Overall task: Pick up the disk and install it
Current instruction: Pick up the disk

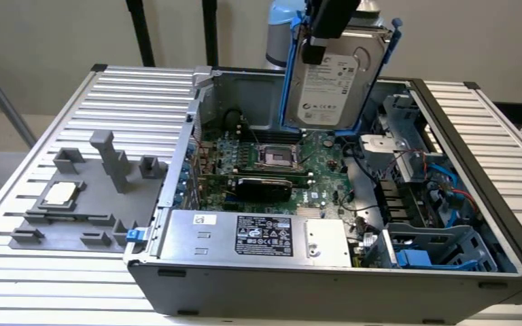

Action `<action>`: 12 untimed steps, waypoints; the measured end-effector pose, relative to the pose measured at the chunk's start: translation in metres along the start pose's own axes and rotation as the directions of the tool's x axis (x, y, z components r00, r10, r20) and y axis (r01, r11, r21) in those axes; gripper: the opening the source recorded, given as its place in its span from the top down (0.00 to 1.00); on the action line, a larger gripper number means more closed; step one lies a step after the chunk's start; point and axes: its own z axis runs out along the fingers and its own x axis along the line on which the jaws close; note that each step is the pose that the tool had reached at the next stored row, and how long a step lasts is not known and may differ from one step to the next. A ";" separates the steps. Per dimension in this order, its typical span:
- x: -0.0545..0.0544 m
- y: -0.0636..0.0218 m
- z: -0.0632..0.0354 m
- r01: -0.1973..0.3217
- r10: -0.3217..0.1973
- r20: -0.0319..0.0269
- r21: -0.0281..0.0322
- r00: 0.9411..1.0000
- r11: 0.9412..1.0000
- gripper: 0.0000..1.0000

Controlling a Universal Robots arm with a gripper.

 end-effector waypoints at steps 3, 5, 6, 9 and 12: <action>0.006 -0.0057 -0.0007 0.000 0.000 0.000 0.000 1.000 1.000 0.67; 0.010 -0.0088 -0.0011 0.000 0.000 0.000 0.000 1.000 1.000 0.67; 0.012 -0.0102 -0.0014 0.000 0.000 0.000 0.000 1.000 1.000 0.67; 0.018 -0.0141 -0.0020 0.000 0.000 0.000 0.000 1.000 1.000 0.67; 0.024 -0.0179 -0.0026 0.000 0.000 0.000 0.000 1.000 1.000 0.67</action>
